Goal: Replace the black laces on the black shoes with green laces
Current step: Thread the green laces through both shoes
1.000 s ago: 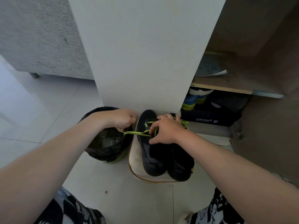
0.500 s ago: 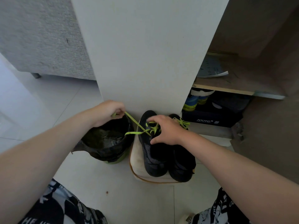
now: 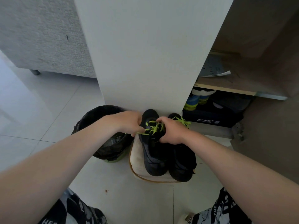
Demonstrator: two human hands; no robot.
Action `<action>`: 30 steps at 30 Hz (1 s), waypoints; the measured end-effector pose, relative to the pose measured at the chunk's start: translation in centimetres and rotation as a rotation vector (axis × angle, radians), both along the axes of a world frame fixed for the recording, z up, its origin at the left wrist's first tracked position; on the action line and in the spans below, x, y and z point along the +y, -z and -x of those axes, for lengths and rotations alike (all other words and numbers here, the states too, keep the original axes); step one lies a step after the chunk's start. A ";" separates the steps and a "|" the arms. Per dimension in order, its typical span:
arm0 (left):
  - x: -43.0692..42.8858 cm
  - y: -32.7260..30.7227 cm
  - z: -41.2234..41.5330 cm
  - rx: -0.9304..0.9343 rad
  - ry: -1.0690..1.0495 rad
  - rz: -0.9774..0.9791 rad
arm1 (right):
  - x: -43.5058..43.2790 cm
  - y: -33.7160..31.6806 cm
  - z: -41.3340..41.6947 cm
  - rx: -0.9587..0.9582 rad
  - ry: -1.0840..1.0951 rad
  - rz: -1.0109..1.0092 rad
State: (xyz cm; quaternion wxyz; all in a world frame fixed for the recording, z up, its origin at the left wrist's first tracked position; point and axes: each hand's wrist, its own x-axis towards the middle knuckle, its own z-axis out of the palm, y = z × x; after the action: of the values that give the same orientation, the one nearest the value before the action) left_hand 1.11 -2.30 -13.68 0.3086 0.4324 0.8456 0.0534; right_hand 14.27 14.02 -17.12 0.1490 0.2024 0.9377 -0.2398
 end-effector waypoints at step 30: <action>-2.1 0.2 3.2 -0.071 0.053 0.376 | -0.6 -0.5 0.6 0.016 -0.105 0.144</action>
State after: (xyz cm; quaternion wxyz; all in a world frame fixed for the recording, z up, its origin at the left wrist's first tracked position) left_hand -2.11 -4.39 -13.90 0.4147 0.3873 0.8175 -0.0985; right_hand 13.69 13.46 -16.62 0.1679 0.1398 0.9286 -0.3000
